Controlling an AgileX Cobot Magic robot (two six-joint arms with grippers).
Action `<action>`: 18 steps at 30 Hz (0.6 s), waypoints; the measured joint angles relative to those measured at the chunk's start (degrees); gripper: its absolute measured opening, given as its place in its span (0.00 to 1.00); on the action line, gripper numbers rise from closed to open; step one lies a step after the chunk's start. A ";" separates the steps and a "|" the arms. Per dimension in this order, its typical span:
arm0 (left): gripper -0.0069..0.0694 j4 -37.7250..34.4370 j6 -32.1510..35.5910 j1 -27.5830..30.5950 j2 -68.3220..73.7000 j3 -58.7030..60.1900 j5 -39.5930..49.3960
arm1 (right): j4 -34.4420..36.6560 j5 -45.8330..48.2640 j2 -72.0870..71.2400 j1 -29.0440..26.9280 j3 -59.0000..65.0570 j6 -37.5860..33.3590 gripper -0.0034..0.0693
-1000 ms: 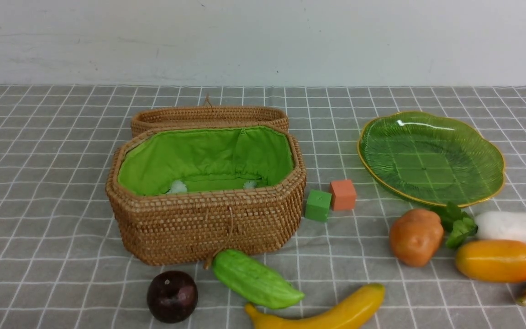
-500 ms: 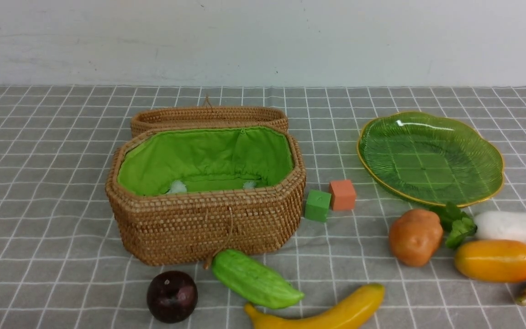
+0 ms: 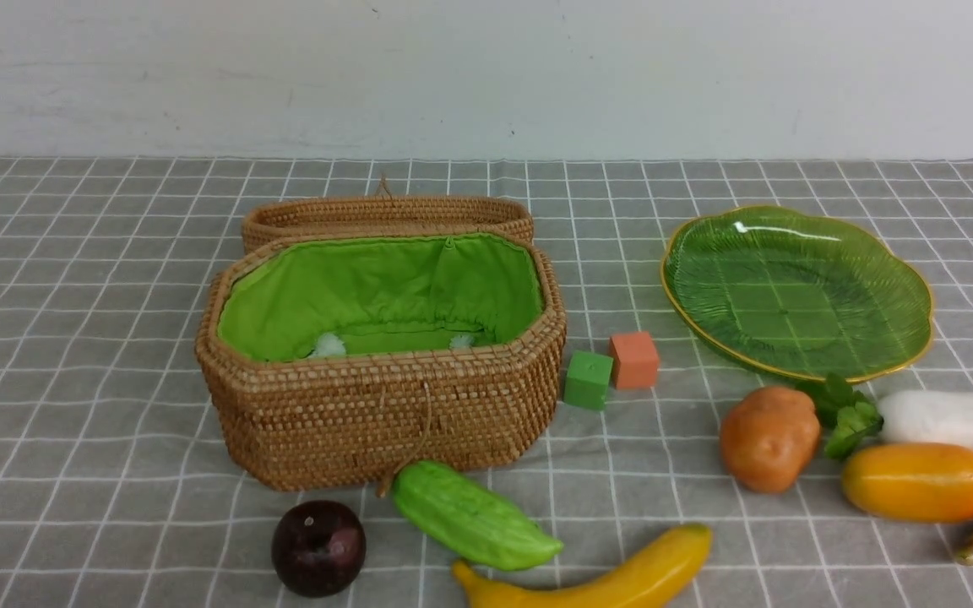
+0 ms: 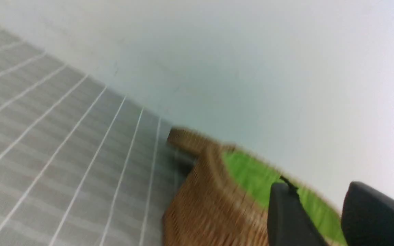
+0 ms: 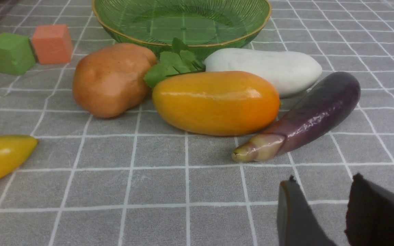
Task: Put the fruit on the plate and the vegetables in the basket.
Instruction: Grab a mangosteen with your left arm and put it on the plate on the right
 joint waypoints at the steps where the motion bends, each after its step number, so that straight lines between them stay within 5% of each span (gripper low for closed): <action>1: 0.40 -0.36 -0.45 0.00 0.00 -0.17 -4.83 | 0.00 0.00 0.00 0.00 0.00 0.00 0.38; 7: 0.40 -0.72 -0.78 0.00 1.44 -10.98 2.74 | 0.00 0.00 0.00 0.00 0.00 0.00 0.38; 14: 0.40 2.34 1.86 0.00 23.49 -32.72 33.69 | 0.00 0.00 0.00 0.00 0.00 0.00 0.38; 18: 0.40 6.62 4.08 0.00 32.97 -34.49 35.71 | 0.00 0.00 0.00 0.00 0.00 0.00 0.38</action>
